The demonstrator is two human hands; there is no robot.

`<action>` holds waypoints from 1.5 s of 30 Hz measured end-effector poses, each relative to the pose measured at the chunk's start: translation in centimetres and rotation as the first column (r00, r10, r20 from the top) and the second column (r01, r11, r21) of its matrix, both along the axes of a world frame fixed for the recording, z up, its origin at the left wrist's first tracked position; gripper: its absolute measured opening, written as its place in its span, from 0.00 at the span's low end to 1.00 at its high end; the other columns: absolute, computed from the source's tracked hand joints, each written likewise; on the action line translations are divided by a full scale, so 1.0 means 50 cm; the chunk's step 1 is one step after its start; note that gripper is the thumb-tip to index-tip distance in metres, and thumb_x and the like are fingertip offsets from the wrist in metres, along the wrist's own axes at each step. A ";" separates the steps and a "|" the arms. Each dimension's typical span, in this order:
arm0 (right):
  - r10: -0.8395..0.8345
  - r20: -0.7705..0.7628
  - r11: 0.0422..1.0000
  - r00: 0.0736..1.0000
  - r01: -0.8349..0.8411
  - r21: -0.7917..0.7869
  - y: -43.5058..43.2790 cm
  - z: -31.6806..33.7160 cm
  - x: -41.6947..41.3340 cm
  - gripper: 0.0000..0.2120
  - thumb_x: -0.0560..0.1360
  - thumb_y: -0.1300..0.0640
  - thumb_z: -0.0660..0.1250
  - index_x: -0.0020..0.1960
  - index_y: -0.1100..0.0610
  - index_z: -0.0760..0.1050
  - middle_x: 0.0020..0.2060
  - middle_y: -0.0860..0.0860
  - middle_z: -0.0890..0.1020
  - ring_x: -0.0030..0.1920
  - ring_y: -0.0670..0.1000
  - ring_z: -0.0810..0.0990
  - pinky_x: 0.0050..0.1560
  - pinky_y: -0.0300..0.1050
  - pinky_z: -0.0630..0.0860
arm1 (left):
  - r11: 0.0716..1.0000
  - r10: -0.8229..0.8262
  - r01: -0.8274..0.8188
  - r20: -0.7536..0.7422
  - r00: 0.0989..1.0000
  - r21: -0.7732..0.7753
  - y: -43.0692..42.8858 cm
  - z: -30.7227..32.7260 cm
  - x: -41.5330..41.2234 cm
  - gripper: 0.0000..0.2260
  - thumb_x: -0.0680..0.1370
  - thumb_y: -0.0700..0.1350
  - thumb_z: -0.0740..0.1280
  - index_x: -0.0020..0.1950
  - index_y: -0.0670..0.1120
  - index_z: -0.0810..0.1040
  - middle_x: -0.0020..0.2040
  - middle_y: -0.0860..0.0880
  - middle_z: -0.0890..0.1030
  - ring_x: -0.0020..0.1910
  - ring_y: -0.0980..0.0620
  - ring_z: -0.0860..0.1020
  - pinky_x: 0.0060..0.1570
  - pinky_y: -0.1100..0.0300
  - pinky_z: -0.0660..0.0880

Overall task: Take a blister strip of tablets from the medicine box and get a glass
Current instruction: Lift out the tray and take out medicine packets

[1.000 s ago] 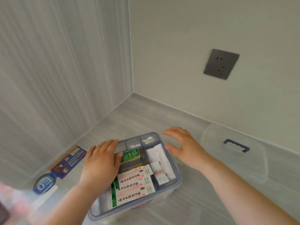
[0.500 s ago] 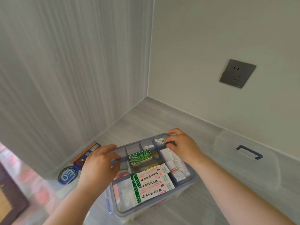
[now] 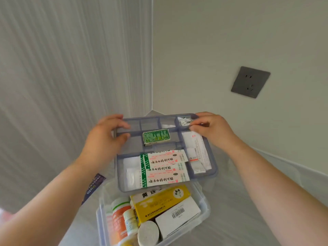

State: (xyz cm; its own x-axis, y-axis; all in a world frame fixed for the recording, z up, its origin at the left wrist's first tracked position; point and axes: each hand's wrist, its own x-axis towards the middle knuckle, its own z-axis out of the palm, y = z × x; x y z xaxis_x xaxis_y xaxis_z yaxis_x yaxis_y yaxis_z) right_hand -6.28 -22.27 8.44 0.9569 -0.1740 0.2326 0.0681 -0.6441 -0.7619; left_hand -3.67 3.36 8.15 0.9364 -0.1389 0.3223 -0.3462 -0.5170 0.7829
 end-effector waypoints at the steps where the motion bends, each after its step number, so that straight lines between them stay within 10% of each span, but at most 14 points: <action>1: -0.038 0.004 0.999 0.999 0.038 0.037 -0.015 0.006 0.009 0.08 0.69 0.65 0.69 0.47 0.64 0.81 0.45 0.50 0.76 0.47 0.47 0.74 0.38 0.17 0.65 | 0.989 -0.028 0.018 -0.071 0.997 -0.144 -0.018 0.001 0.025 0.13 0.71 0.32 0.69 0.47 0.49 0.75 0.59 0.49 0.72 0.47 0.54 0.75 0.44 0.65 0.76; 4: -0.152 -0.013 0.982 0.988 0.152 0.114 -0.060 0.005 0.036 0.08 0.69 0.65 0.69 0.48 0.63 0.81 0.43 0.50 0.78 0.46 0.47 0.75 0.35 0.17 0.65 | 0.912 -0.127 -0.026 -0.343 0.931 -0.409 -0.073 -0.012 0.107 0.18 0.71 0.33 0.68 0.59 0.43 0.71 0.52 0.48 0.73 0.39 0.54 0.78 0.27 0.70 0.78; 9: -0.197 -0.222 0.942 0.955 0.248 0.229 -0.125 -0.040 0.081 0.12 0.73 0.66 0.64 0.56 0.62 0.76 0.51 0.56 0.78 0.43 0.49 0.75 0.29 0.28 0.73 | 0.901 -0.248 -0.030 -0.570 0.783 -0.433 -0.166 -0.059 0.215 0.07 0.72 0.33 0.67 0.39 0.43 0.75 0.26 0.51 0.81 0.19 0.62 0.77 0.21 0.70 0.76; 15: -0.227 -0.444 0.862 0.867 0.391 0.323 -0.191 -0.129 0.113 0.18 0.74 0.73 0.57 0.62 0.65 0.69 0.64 0.62 0.73 0.51 0.56 0.74 0.44 0.50 0.75 | 0.930 -0.281 0.029 -0.657 0.700 -0.367 -0.273 -0.137 0.284 0.14 0.76 0.33 0.62 0.61 0.35 0.71 0.34 0.48 0.73 0.30 0.54 0.73 0.24 0.70 0.75; 21: -0.270 -0.560 0.813 0.783 0.497 0.303 -0.227 -0.219 0.123 0.19 0.74 0.74 0.55 0.63 0.65 0.68 0.64 0.62 0.73 0.49 0.56 0.73 0.48 0.52 0.73 | 0.963 -0.270 0.145 -0.772 0.575 -0.229 -0.309 -0.222 0.315 0.16 0.75 0.32 0.62 0.63 0.35 0.70 0.36 0.48 0.74 0.35 0.53 0.73 0.45 0.53 0.73; 32: -0.366 -0.534 0.823 0.762 0.533 0.197 -0.253 -0.281 0.114 0.19 0.71 0.75 0.57 0.60 0.65 0.73 0.59 0.63 0.77 0.46 0.56 0.74 0.22 0.26 0.71 | 0.983 -0.179 0.075 -0.763 0.621 -0.170 -0.357 -0.292 0.324 0.16 0.74 0.30 0.63 0.61 0.32 0.70 0.45 0.42 0.74 0.47 0.45 0.72 0.50 0.50 0.73; 38: -0.373 -0.551 0.738 0.747 0.598 0.312 -0.247 -0.261 0.095 0.20 0.74 0.61 0.63 0.65 0.61 0.65 0.63 0.61 0.73 0.52 0.56 0.73 0.53 0.48 0.73 | 0.972 -0.226 0.095 -0.742 0.632 -0.215 -0.332 -0.259 0.302 0.14 0.79 0.43 0.59 0.60 0.36 0.71 0.48 0.43 0.75 0.44 0.47 0.73 0.44 0.57 0.72; 45: -0.314 -0.422 0.857 0.851 0.445 0.259 -0.167 -0.144 0.003 0.15 0.74 0.61 0.62 0.60 0.58 0.71 0.58 0.56 0.76 0.54 0.53 0.74 0.54 0.45 0.71 | 0.935 -0.351 0.342 -0.407 0.843 -0.097 -0.190 -0.114 0.150 0.07 0.76 0.35 0.62 0.49 0.42 0.78 0.41 0.49 0.78 0.33 0.66 0.78 0.32 0.83 0.68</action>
State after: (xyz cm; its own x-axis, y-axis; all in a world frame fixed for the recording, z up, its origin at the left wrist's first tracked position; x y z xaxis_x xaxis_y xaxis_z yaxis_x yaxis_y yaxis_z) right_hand -6.13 -30.63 1.25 0.8018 -0.5444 -0.2464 -0.4421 -0.2631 -0.8575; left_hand 3.84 -6.15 2.47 0.8756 -0.4772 -0.0751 -0.1442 -0.4066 0.9021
